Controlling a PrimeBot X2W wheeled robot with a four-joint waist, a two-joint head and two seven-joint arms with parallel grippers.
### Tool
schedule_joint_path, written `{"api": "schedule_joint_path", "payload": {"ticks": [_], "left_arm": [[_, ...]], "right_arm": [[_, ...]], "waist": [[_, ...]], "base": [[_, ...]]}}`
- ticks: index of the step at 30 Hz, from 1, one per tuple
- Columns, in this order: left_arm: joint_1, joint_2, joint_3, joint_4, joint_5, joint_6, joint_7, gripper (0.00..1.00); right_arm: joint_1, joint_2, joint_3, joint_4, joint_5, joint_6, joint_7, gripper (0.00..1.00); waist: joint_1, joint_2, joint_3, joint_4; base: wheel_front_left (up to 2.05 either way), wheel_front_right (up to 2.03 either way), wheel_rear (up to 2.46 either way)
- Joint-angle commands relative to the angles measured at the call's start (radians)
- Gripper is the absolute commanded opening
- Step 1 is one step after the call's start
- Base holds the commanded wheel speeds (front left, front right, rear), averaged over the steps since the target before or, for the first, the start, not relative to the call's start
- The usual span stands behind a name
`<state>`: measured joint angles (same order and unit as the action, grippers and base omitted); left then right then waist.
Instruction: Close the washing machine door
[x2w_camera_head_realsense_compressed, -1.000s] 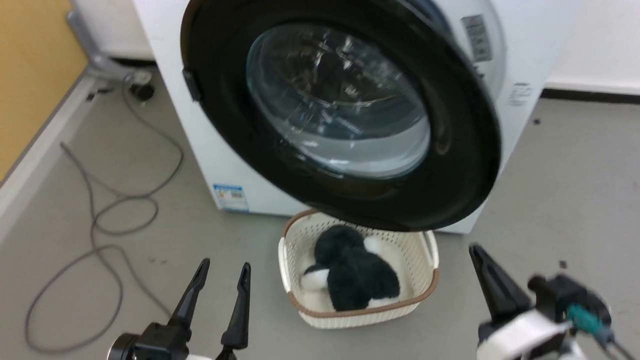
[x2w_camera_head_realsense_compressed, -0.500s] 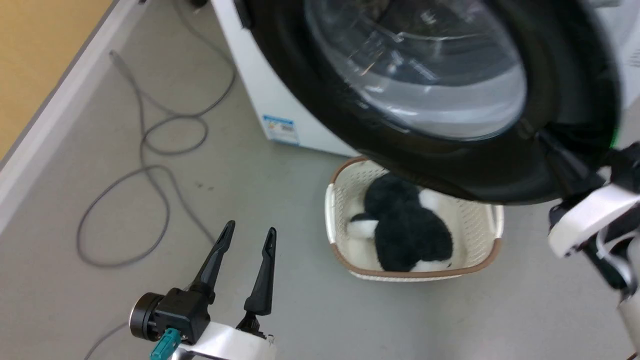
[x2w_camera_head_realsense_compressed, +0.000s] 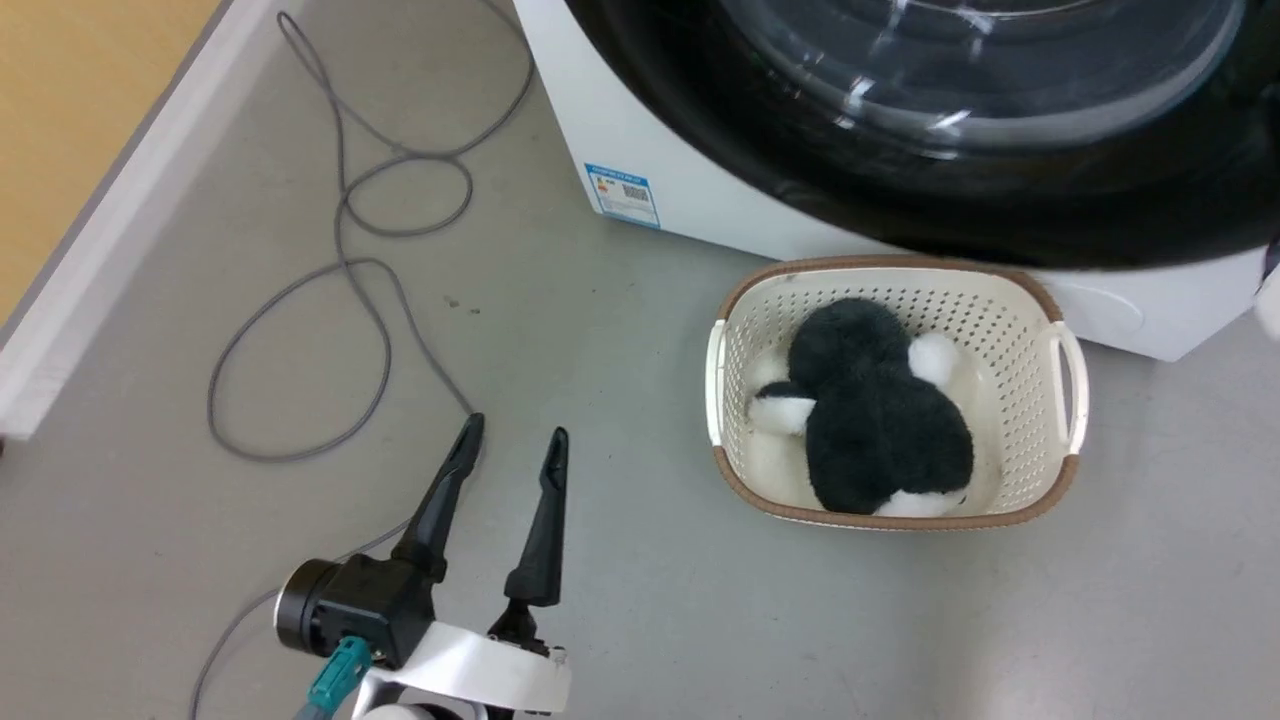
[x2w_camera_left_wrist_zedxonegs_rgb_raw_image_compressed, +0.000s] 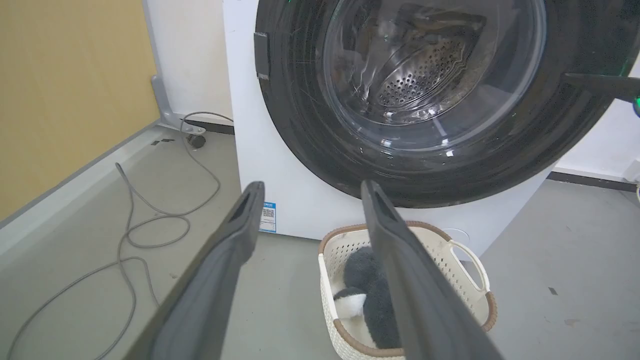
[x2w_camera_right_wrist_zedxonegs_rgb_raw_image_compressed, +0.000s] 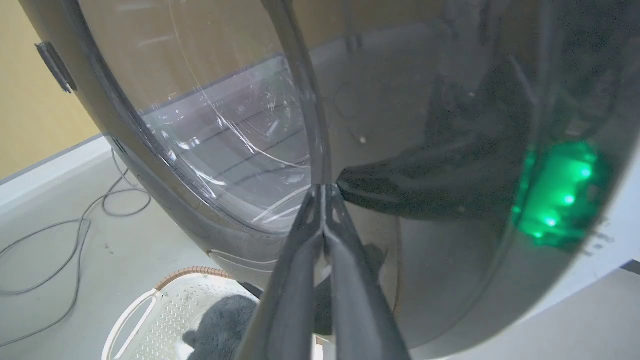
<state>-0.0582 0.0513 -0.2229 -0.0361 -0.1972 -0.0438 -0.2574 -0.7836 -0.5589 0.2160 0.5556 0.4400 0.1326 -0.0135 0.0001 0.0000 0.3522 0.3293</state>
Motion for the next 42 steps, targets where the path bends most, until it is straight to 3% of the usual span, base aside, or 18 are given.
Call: {"api": "schedule_joint_path", "payload": {"ticks": [1, 12, 21, 32, 36, 42], "left_arm": [[-0.019, -0.001, -0.006, -0.003, -0.005, 0.006, -0.004, 1.0], [-0.03, -0.001, -0.013, 0.006, 0.012, 0.028, -0.004, 1.0], [-0.012, -0.001, 0.011, 0.021, 0.014, 0.033, -0.004, 1.0], [0.057, 0.0, 0.092, 0.053, 0.057, 0.013, -0.004, 1.0], [0.082, 0.0, 0.124, 0.065, 0.066, 0.0, -0.004, 1.0], [0.12, 0.0, 0.153, 0.064, 0.072, -0.005, -0.004, 1.0]], "right_arm": [[-0.039, -0.01, -0.008, 0.028, 0.0, -0.002, 0.003, 0.0], [-0.193, 0.008, -0.069, 0.242, -0.017, -0.002, -0.016, 0.0], [-0.134, 0.054, -0.019, 0.304, -0.003, -0.002, -0.11, 0.0], [0.118, 0.162, 0.14, 0.221, 0.0, -0.002, -0.227, 0.0], [0.212, 0.192, 0.131, 0.15, -0.002, -0.002, -0.242, 0.0], [0.368, 0.244, 0.026, -0.004, -0.054, -0.002, -0.248, 0.0]], "waist": [[-0.0001, 0.0, 0.007, 0.006], [-0.0001, 0.0, 0.014, 0.017], [-0.0001, 0.0, -0.072, -0.018], [-0.0001, 0.0, -0.248, -0.154], [-0.0001, 0.0, -0.29, -0.202], [-0.0001, 0.0, -0.341, -0.261]], "base": [[0.0, 0.0, 0.0], [0.0, 0.0, 0.0], [0.0, 0.0, 0.0], [0.0, 0.0, 0.0], [0.0, 0.0, 0.0], [0.0, 0.0, 0.0]]}}
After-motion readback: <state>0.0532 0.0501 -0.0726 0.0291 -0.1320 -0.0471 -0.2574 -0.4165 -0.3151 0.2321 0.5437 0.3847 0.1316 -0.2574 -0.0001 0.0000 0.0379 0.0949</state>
